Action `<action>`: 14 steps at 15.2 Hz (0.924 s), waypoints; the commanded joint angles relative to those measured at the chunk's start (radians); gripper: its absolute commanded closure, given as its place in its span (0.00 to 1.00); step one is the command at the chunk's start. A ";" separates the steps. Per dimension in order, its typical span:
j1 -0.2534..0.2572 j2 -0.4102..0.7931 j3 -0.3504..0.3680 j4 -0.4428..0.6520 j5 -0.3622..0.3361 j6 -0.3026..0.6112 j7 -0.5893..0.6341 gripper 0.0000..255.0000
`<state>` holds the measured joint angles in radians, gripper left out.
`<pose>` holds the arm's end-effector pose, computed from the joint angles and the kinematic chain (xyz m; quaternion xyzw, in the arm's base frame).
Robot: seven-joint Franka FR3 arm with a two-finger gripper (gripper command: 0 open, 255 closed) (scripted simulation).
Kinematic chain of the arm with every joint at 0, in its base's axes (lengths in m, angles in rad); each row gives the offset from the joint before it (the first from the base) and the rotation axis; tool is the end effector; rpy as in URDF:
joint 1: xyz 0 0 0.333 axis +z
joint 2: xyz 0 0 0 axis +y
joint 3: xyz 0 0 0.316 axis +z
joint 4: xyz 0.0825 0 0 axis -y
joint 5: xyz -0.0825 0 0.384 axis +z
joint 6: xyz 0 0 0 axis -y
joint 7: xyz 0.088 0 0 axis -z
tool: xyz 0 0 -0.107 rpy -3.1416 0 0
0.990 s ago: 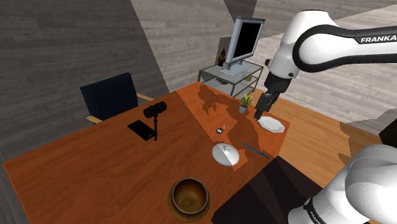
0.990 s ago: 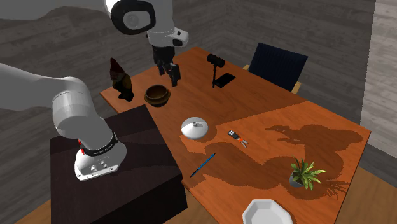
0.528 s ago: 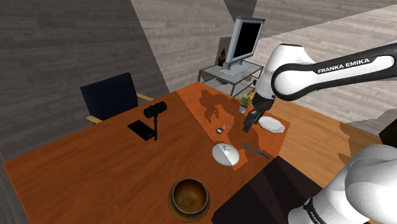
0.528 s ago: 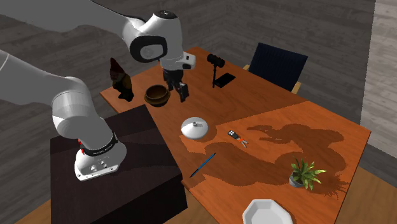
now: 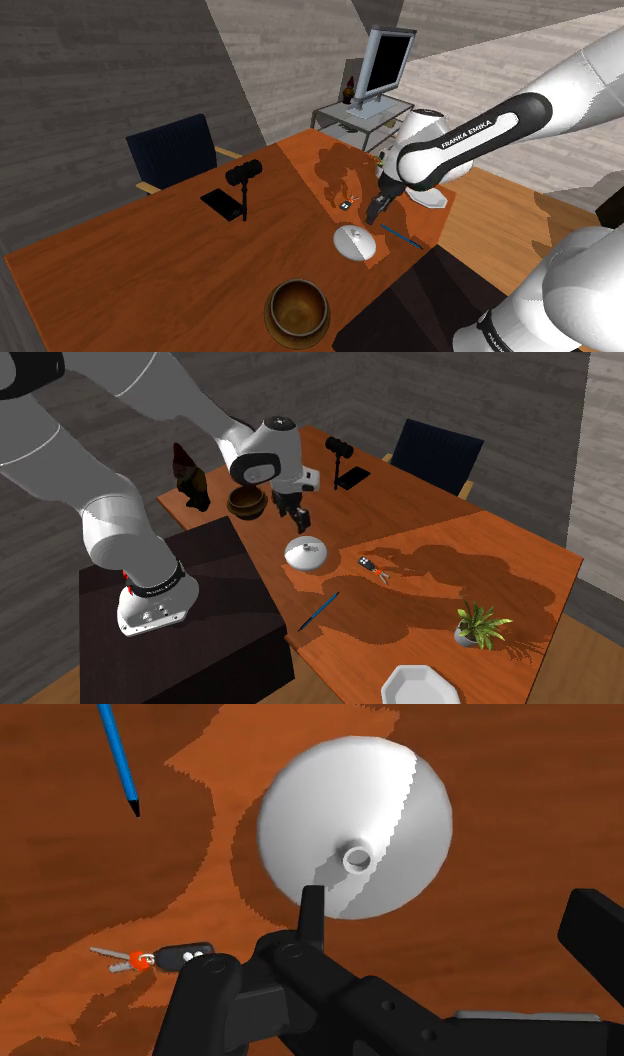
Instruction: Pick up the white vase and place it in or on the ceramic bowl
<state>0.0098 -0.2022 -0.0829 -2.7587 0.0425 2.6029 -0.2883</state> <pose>0.3900 -0.0279 0.2815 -0.9955 -0.0901 -0.0258 0.0152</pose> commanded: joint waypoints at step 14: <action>-0.027 0.462 0.055 0.103 0.216 0.375 -0.206 0.00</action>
<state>-0.0135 0.2435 -0.0345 -2.6638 0.2518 2.9695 -0.4899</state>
